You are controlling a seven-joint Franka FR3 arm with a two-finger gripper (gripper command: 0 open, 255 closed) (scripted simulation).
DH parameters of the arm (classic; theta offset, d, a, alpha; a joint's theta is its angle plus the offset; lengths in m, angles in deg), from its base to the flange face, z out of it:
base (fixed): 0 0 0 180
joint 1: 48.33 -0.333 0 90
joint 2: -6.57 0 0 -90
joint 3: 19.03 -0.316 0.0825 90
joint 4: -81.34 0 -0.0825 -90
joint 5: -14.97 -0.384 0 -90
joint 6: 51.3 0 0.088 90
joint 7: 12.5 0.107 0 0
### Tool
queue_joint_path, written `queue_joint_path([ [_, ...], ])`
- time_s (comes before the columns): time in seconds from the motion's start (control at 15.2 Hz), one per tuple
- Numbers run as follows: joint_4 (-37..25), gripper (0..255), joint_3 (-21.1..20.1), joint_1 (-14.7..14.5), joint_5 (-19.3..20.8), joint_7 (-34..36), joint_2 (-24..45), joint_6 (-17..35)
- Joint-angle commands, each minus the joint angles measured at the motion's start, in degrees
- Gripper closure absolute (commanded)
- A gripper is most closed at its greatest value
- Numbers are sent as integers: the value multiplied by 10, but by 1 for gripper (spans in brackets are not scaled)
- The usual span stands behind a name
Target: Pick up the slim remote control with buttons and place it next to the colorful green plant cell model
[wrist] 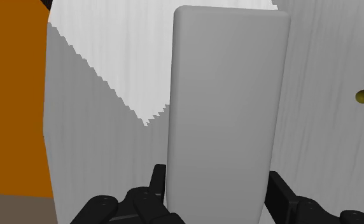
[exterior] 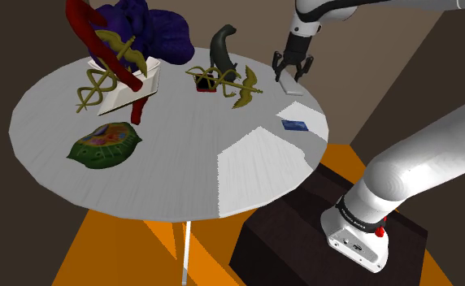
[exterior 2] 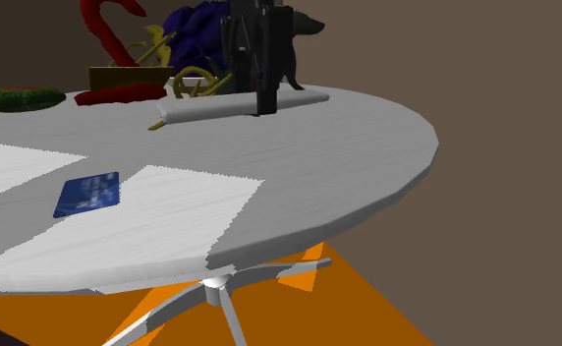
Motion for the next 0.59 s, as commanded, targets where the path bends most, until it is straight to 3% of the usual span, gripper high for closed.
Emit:
queue_joint_path([
  [0.0, -13, 255, 0, 0, 0, 0, -3, -16],
  [0.53, -71, 255, -1, 0, 0, -1, -6, -78],
])
